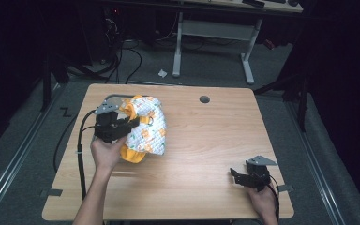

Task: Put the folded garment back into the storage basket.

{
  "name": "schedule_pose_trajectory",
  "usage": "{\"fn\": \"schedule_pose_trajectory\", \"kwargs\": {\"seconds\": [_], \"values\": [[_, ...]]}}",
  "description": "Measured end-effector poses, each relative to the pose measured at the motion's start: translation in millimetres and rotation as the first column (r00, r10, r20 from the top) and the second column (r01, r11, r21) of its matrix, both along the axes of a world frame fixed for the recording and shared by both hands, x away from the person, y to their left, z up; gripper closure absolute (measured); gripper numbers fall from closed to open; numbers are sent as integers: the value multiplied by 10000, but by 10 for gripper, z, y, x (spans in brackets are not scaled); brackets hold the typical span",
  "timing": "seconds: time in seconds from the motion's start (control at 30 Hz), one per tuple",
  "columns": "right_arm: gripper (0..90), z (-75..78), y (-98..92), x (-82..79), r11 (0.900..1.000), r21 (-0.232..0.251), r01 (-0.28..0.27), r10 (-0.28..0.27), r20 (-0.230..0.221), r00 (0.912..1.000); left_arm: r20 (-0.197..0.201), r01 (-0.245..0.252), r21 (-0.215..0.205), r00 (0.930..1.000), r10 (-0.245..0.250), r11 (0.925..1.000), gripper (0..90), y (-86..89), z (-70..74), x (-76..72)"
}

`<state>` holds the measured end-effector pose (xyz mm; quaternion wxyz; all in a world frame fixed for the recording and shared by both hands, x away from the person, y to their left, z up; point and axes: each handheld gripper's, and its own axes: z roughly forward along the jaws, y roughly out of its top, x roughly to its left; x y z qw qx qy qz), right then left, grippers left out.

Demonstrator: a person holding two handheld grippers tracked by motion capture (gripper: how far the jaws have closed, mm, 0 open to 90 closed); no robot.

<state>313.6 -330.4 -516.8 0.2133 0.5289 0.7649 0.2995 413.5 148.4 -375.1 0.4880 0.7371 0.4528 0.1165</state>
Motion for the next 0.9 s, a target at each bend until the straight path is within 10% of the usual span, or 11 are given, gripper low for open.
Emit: {"fn": "schedule_pose_trajectory", "kwargs": {"seconds": [0.9], "values": [[235,0,-1,2,10000,4,16,-16,1,10000,-466,-516,-20,9976,515,9987,754,322,-74,37]]}}
